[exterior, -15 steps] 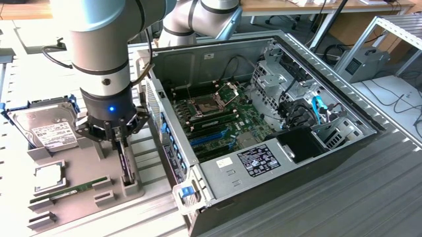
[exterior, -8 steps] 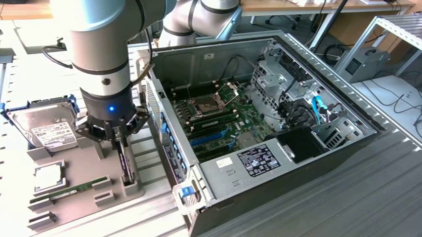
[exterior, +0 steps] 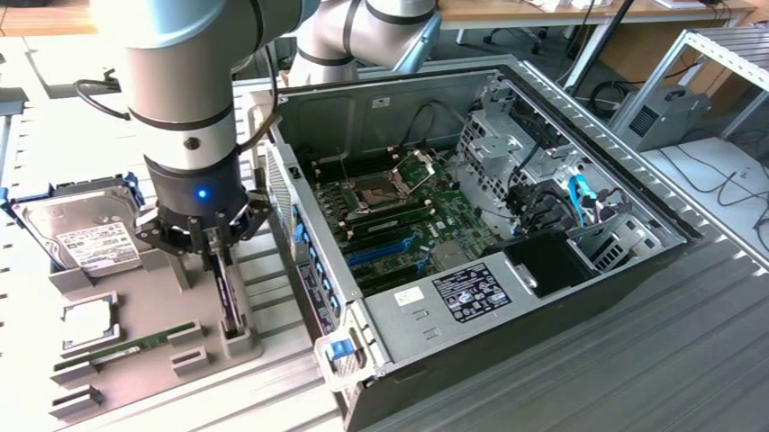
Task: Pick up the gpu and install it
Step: 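Pick up the gpu and move the gpu toward the slot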
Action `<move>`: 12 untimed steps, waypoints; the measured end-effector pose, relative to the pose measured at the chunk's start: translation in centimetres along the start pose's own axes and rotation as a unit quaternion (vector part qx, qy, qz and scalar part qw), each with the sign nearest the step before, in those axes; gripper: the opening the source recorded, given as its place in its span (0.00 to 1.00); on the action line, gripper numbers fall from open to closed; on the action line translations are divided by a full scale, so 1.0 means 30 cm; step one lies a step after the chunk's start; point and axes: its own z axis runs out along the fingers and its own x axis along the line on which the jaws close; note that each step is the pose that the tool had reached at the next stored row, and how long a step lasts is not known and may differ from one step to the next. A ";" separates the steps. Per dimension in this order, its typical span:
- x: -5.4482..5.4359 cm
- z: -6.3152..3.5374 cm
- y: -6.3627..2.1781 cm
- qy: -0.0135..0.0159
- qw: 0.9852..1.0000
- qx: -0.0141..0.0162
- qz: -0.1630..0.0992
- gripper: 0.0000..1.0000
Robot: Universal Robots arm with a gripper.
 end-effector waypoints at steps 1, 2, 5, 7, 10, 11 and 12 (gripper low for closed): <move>0.000 -0.003 0.000 0.000 1.000 0.000 0.000 0.27; 0.000 -0.004 0.000 0.000 1.000 0.000 0.000 0.27; 0.001 -0.012 0.000 0.000 1.000 0.000 0.000 0.27; 0.001 -0.019 0.000 0.000 1.000 0.000 0.000 0.27; 0.001 -0.023 0.000 0.000 1.000 0.000 0.000 0.27; 0.001 -0.025 0.000 0.000 1.000 0.000 0.000 0.27; 0.001 -0.028 0.000 0.000 1.000 0.000 0.000 0.27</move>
